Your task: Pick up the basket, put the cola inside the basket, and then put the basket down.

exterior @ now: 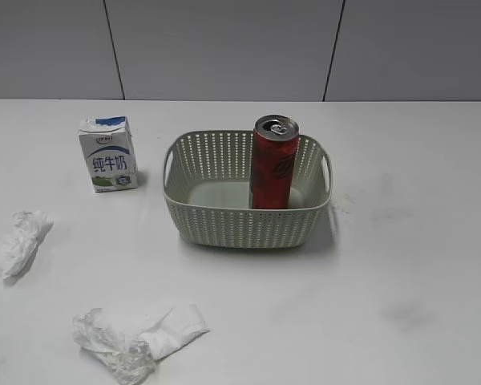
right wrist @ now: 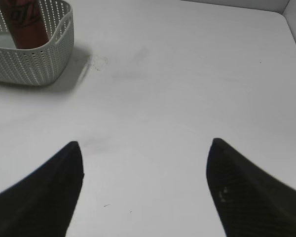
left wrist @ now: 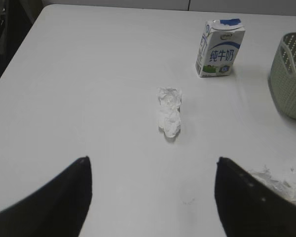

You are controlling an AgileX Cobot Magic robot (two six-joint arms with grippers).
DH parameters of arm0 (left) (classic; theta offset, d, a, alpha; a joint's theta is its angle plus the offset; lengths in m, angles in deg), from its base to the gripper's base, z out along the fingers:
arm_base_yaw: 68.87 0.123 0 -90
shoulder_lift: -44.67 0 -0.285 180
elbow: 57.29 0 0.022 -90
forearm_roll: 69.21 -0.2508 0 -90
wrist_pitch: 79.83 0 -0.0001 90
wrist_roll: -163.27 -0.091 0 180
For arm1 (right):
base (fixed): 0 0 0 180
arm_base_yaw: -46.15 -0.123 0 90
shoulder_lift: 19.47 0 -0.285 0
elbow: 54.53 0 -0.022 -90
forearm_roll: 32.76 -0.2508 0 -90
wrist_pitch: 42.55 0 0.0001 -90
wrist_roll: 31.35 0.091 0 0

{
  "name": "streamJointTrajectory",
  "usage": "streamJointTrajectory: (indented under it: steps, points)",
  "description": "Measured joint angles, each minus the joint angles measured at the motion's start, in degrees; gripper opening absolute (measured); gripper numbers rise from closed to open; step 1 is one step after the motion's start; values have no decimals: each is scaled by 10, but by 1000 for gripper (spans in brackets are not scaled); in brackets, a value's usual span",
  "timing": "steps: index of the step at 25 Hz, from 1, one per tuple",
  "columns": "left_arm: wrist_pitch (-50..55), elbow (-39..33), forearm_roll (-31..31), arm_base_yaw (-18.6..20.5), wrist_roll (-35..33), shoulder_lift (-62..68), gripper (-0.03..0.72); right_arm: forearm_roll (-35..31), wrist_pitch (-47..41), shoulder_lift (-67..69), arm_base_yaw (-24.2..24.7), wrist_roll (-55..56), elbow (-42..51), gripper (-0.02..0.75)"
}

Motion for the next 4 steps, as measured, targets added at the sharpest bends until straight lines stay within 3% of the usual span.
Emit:
streamJointTrajectory:
  steps: [4]
  points:
    - [1,0,0,0,1,-1,580,0,0,0,0,0,0,592]
